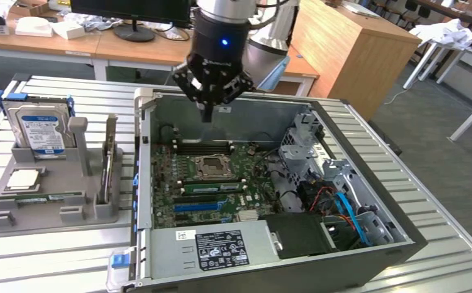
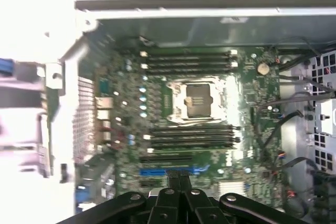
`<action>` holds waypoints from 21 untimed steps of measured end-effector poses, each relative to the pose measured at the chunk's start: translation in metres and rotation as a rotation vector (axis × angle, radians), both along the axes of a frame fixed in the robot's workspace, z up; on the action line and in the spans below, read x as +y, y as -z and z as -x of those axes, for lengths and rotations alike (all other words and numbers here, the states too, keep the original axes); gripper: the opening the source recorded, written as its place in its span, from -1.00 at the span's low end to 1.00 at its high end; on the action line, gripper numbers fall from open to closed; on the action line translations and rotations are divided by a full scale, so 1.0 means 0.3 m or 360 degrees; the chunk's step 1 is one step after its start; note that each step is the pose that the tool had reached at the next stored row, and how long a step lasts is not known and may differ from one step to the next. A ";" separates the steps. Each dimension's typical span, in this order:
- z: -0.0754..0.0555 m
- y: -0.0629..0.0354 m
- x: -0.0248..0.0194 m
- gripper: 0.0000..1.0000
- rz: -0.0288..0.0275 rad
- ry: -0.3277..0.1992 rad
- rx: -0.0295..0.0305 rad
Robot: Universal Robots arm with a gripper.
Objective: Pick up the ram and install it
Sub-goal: 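Press down the ram until it locks into place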
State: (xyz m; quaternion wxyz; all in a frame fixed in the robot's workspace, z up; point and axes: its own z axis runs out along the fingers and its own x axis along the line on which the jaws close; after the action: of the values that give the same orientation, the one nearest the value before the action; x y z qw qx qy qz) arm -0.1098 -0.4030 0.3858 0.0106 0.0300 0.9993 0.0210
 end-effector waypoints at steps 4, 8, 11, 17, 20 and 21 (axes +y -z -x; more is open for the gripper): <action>0.038 -0.023 0.013 -0.80 -0.00034 0.0022 -0.00053; 0.040 -0.025 0.014 -0.80 -0.00036 0.0024 -0.00056; 0.040 -0.025 0.014 -0.80 -0.00036 0.0024 -0.00057; 0.041 -0.025 0.012 -0.80 -0.00033 0.0024 -0.00054; 0.040 -0.025 0.003 -0.80 -0.00035 0.0024 -0.00056; 0.040 -0.025 -0.003 -0.80 -0.00034 0.0024 -0.00054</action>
State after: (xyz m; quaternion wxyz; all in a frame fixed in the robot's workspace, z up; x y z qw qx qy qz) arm -0.1219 -0.4041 0.3933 0.0124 0.0374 0.9990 0.0220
